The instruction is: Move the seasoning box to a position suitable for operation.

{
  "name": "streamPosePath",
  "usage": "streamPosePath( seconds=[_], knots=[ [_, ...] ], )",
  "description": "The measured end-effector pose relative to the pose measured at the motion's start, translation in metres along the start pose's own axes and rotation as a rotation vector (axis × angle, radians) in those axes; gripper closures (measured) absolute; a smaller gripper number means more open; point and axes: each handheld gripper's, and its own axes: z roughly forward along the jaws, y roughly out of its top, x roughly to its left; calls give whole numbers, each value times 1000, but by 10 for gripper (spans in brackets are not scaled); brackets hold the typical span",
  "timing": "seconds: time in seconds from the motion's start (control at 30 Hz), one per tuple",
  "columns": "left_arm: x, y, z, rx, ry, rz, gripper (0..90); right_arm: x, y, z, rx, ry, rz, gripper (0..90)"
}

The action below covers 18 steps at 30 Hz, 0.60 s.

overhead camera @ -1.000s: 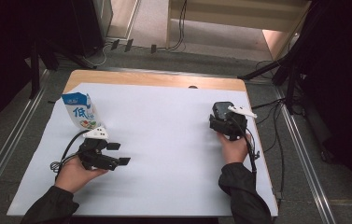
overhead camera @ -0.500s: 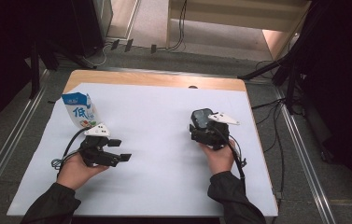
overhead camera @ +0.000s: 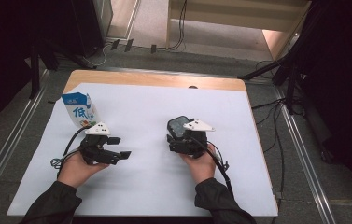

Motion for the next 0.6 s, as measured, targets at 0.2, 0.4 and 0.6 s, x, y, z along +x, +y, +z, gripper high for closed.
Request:
streamPosePath(
  seconds=[0.2, 0.4, 0.6],
  knots=[
    [0, 0, 1, 5, 8, -1, 286, 19, -2, 9, 15, 31, -39, 163],
    [0, -1, 1, -3, 19, -7, 293, 35, -5, 15, 26, 58, -65, 162],
    [-1, -1, 1, -9, 28, 4, 305, 50, -15, 24, 36, 79, -100, 161]
  ],
)
